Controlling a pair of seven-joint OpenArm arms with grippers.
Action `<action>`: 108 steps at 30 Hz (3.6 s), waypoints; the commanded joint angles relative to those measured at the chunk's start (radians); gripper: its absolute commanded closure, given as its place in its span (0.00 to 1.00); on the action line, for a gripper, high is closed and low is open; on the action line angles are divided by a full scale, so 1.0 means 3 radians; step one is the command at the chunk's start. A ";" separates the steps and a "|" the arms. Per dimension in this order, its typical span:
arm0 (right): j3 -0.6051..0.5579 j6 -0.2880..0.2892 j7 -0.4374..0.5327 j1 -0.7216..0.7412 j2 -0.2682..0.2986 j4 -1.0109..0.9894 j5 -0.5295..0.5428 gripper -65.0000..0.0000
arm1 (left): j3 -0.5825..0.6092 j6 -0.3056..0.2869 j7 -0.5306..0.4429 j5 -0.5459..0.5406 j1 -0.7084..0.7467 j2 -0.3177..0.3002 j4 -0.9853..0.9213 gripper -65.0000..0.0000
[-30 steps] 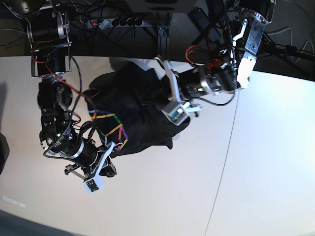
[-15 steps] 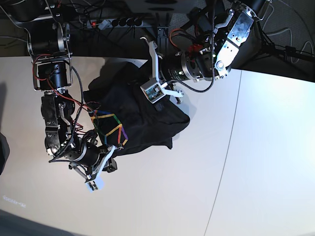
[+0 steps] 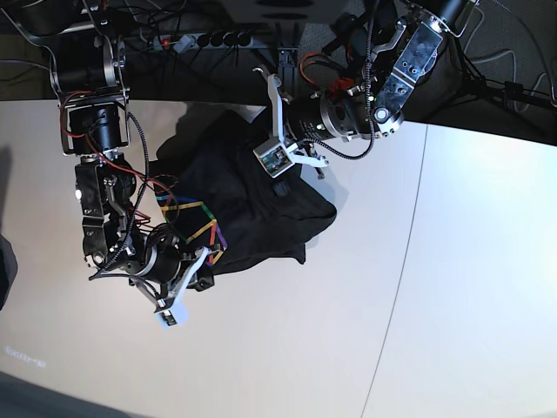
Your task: Fold the T-shirt properly
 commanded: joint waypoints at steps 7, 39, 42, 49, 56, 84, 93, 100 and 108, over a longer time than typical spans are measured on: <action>0.0009 0.0165 0.0014 0.0060 0.0019 0.0010 0.0042 1.00 | -0.0065 -0.0011 -0.0081 0.0282 -0.0203 -0.0011 -0.0111 1.00; 0.0010 0.0167 -0.0304 -0.1555 0.0243 0.1212 0.0814 1.00 | -0.0867 0.0011 -0.0211 0.0122 -0.0956 -0.0094 -0.0721 1.00; 0.0010 0.0167 -0.0309 -0.1629 0.0206 0.1256 0.0827 1.00 | -0.0867 0.0011 -0.0233 0.0123 -0.0982 -0.0094 -0.0721 1.00; 0.0010 0.0181 -0.0308 -0.1644 0.0094 0.1297 0.0842 1.00 | -0.0867 0.0013 -0.0233 0.0123 -0.1053 -0.0095 -0.0721 1.00; 0.0010 0.0187 -0.0322 -0.1645 -0.0067 0.1300 0.0877 1.00 | -0.0879 0.0014 -0.0230 0.0125 -0.1193 -0.0097 -0.0721 1.00; 0.0285 0.0188 -0.0495 -0.1653 -0.0057 0.1536 0.0801 1.00 | -0.1919 0.0149 0.0251 -0.0395 -0.1015 -0.0331 -0.0233 1.00; 0.0675 0.0187 -0.0684 -0.1656 0.0102 0.1834 0.0932 1.00 | -0.2331 0.0149 0.0415 -0.0632 -0.0211 -0.0687 0.0432 1.00; 0.0964 0.0188 -0.0806 -0.1817 0.0100 0.1848 0.1244 1.00 | -0.2819 0.0123 0.0610 -0.0908 0.0286 -0.0694 0.0687 1.00; 0.1005 0.0188 -0.0809 -0.2185 0.0100 0.1851 0.1275 1.00 | -0.3035 0.0004 0.0765 -0.1026 0.0750 -0.0694 0.0708 1.00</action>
